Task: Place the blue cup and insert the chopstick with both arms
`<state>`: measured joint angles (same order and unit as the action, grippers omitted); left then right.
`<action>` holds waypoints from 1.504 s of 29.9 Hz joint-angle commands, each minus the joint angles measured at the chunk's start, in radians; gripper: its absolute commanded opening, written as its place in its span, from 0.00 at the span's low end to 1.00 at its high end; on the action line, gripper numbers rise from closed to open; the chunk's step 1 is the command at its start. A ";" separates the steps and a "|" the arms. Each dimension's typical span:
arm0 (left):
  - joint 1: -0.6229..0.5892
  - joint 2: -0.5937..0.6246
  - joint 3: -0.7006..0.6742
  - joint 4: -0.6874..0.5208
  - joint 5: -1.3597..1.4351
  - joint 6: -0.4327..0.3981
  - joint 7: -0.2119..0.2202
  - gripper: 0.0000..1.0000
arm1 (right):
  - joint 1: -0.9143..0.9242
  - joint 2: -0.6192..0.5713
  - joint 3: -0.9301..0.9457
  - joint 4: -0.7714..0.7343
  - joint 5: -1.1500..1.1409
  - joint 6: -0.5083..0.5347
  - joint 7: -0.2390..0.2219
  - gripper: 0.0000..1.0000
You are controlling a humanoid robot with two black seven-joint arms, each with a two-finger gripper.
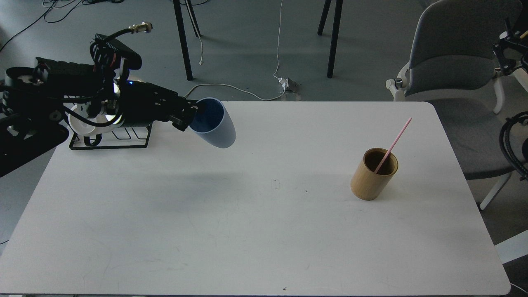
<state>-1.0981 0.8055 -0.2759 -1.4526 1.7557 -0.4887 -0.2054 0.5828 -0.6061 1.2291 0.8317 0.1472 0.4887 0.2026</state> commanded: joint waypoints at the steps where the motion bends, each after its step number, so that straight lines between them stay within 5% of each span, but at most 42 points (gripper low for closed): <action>1: 0.010 -0.123 0.004 0.018 0.062 0.000 0.015 0.03 | -0.006 -0.020 0.003 -0.003 0.000 0.000 0.000 1.00; 8: 0.015 -0.334 0.099 0.141 0.122 0.000 0.023 0.03 | -0.027 -0.053 0.003 -0.006 0.000 0.000 0.003 1.00; 24: 0.078 -0.531 0.124 0.437 0.148 0.000 0.035 0.06 | -0.038 -0.075 0.003 -0.008 0.002 0.000 0.004 1.00; 42: 0.066 -0.535 0.121 0.443 0.142 0.000 0.034 0.21 | -0.050 -0.080 0.003 -0.008 0.000 0.000 0.006 1.00; 45: 0.061 -0.535 0.119 0.434 0.140 0.000 0.032 0.29 | -0.054 -0.080 0.003 -0.008 0.000 0.000 0.006 1.00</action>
<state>-1.0330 0.2702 -0.1541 -1.0105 1.8976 -0.4887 -0.1719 0.5311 -0.6857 1.2318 0.8238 0.1483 0.4887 0.2087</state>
